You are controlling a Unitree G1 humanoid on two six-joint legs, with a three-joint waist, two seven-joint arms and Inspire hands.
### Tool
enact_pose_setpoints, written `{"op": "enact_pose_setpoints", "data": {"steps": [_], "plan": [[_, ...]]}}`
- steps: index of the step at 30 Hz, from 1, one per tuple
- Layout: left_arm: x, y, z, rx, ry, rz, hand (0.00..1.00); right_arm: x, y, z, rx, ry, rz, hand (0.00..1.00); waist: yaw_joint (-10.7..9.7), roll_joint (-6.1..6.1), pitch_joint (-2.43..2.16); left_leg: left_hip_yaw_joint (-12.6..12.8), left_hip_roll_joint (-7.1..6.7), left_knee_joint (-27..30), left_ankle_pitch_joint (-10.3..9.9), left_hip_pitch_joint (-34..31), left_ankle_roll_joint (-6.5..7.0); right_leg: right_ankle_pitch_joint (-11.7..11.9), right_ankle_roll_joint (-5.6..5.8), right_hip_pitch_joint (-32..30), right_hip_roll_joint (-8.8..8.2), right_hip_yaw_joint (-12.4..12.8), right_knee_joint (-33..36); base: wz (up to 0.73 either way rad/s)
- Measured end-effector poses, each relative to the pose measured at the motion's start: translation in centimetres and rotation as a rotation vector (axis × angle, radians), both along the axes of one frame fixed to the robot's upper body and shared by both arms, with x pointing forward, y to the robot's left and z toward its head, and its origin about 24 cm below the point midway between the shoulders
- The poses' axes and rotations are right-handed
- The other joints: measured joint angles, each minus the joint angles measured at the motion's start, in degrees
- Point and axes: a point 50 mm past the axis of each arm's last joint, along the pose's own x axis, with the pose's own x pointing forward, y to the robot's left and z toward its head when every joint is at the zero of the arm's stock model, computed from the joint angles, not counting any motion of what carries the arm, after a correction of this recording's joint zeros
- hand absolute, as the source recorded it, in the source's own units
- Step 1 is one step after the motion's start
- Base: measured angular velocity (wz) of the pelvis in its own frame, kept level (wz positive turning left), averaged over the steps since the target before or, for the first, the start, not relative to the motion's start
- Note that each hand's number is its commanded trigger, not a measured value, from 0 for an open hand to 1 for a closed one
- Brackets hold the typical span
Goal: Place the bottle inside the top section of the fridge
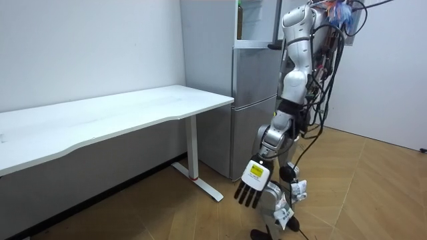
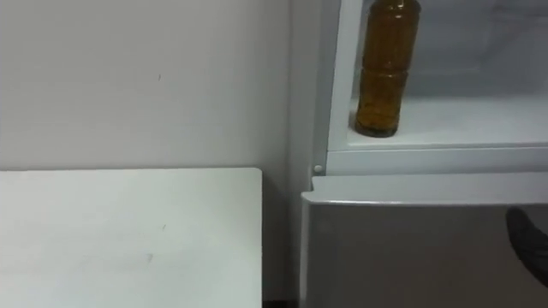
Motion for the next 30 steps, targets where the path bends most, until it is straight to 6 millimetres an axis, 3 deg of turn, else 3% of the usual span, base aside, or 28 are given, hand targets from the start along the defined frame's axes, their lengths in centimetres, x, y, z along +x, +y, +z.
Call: {"op": "enact_pose_setpoints", "data": {"steps": [6, 20, 23, 30], "plan": [[0.6, 0.0, -0.1, 0.002, -0.021, -0.012, 0.00, -1.5, -0.7, -2.6, -0.040, 0.112, -0.136, 0.00, -0.10, -0.01, -0.03, 0.20, -0.02, -0.30, 0.00, 0.36, -0.01, -0.04, -0.01, 0.18, 0.09, 0.31, 0.08, -0.02], [0.9, -0.2, -0.1, -0.041, -0.044, -0.026, 0.00, -3.3, -1.4, -7.3, 0.005, 0.306, -0.228, 0.00, 0.05, -0.10, -0.14, 0.56, -0.09, -0.47, -0.04, 0.39, -0.04, -0.72, -0.01, -0.58, -0.08, 0.45, 0.91, -0.01], [1.0, 0.0, 0.0, -0.036, -0.044, -0.034, 0.00, -4.0, -0.9, -9.7, 0.046, 0.400, -0.212, 0.00, 0.13, -0.45, -0.29, 0.70, 0.02, -0.45, -0.10, 0.41, -0.14, -0.74, -0.05, -0.54, 0.06, 0.42, 0.83, 0.00], [1.3, -0.1, -0.1, -0.040, -0.050, -0.053, 0.00, -5.8, -0.6, -15.1, 0.167, 0.631, -0.213, 0.00, 0.00, 0.11, -0.36, 0.91, 0.01, -0.41, -0.10, 0.44, -0.13, -0.73, -0.07, -0.58, 0.00, 0.50, 0.87, 0.00]]}}
